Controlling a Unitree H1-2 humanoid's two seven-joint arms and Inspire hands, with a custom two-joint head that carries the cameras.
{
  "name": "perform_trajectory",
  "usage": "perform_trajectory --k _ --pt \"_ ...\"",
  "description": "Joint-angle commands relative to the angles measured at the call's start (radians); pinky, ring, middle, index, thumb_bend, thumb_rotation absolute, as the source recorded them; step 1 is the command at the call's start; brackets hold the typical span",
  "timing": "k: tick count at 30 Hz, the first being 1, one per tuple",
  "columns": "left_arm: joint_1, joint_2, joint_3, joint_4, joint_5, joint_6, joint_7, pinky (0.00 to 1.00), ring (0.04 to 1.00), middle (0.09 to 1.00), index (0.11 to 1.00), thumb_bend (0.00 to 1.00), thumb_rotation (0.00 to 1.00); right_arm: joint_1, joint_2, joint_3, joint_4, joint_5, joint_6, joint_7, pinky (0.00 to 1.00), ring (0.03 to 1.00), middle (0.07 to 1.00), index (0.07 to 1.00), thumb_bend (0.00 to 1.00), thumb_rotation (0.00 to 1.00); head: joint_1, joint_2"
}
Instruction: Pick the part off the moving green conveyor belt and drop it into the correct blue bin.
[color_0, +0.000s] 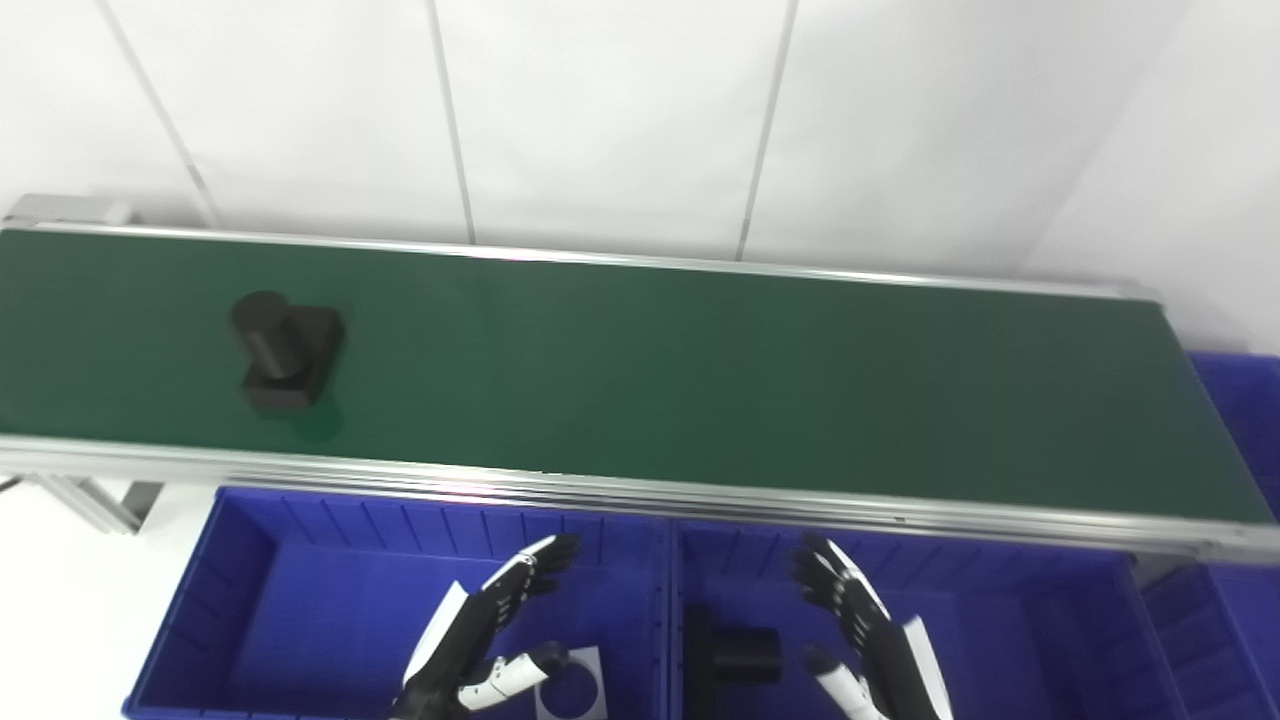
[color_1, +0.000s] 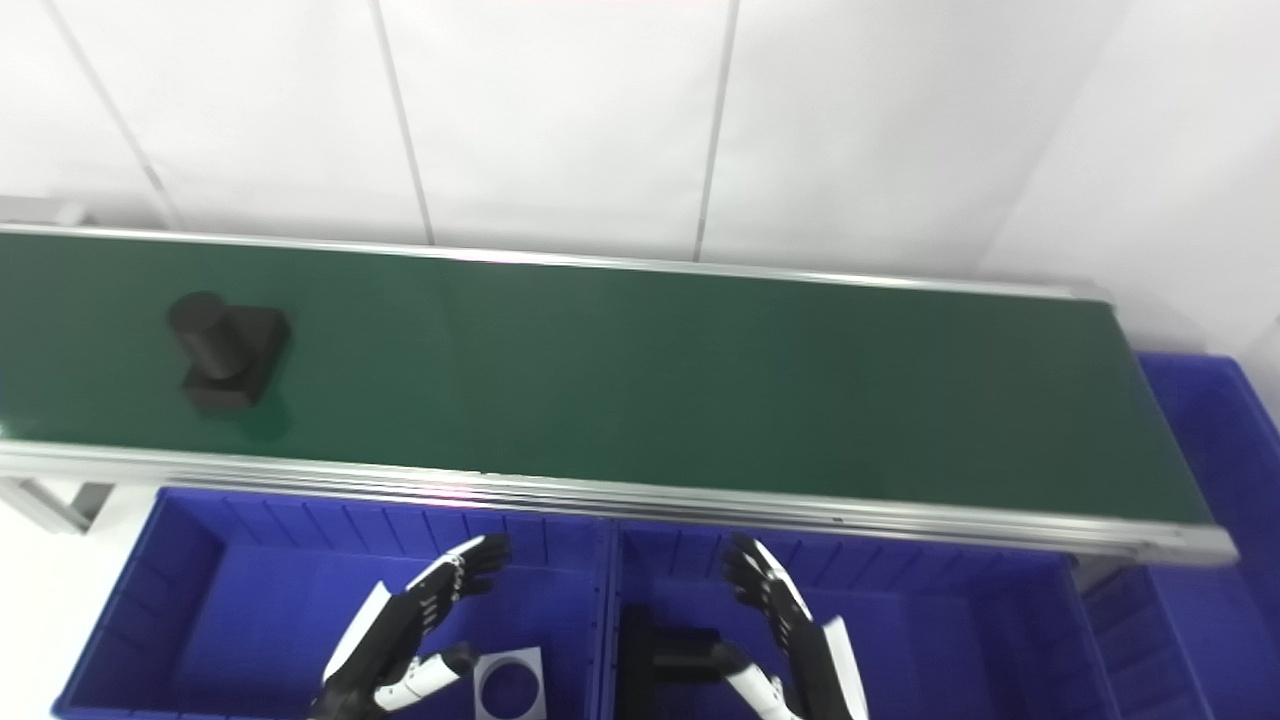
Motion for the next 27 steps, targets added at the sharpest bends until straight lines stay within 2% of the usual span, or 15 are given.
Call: perform_trajectory --k 1,7,11,14,19,22,27 --pt "-0.018 -0.008 -0.008 -0.010 0.003 -0.034 0.015 0.84 0.879 0.886 0.870 0.85 0.74 -0.005 -0.012 0.000 -0.019 0.021 -0.053 0.004 0.83 0.846 0.869 0.912 0.70 0.82 0.001 -0.002" --pt "-0.031 -0.009 -0.033 0.017 0.018 -0.034 0.053 0.82 0.870 0.879 0.868 0.88 0.71 -0.024 -0.032 0.013 -0.003 0.017 -0.053 -0.015 0.82 0.840 0.869 0.913 0.66 0.82 0.023 -0.042" --pt "-0.043 -0.001 -0.056 0.028 0.032 -0.034 0.090 0.81 0.861 0.869 0.863 0.87 0.70 -0.031 -0.041 0.022 -0.001 0.015 -0.053 -0.028 0.79 0.829 0.865 0.910 0.64 0.80 0.024 -0.055" --pt "-0.049 0.005 -0.076 0.035 0.038 -0.034 0.121 0.80 0.857 0.866 0.860 0.88 0.71 -0.032 -0.043 0.024 -0.001 0.018 -0.053 -0.035 0.79 0.826 0.860 0.905 0.64 0.79 0.025 -0.061" --pt "-0.060 0.016 -0.098 0.050 0.040 -0.034 0.143 0.80 0.858 0.866 0.861 0.90 0.72 -0.037 -0.047 0.030 0.010 0.006 -0.053 -0.053 0.80 0.832 0.860 0.908 0.65 0.79 0.016 -0.100" --pt "-0.068 0.021 -0.109 0.056 0.039 -0.034 0.153 0.80 0.855 0.863 0.858 0.89 0.71 -0.046 -0.055 0.043 0.012 0.011 -0.053 -0.063 0.77 0.818 0.860 0.906 0.61 0.76 0.012 -0.115" --pt "-0.086 0.029 -0.138 0.071 0.044 -0.034 0.190 0.78 0.843 0.853 0.849 0.89 0.70 -0.054 -0.062 0.053 0.020 0.010 -0.053 -0.086 0.74 0.805 0.849 0.894 0.61 0.73 0.012 -0.138"
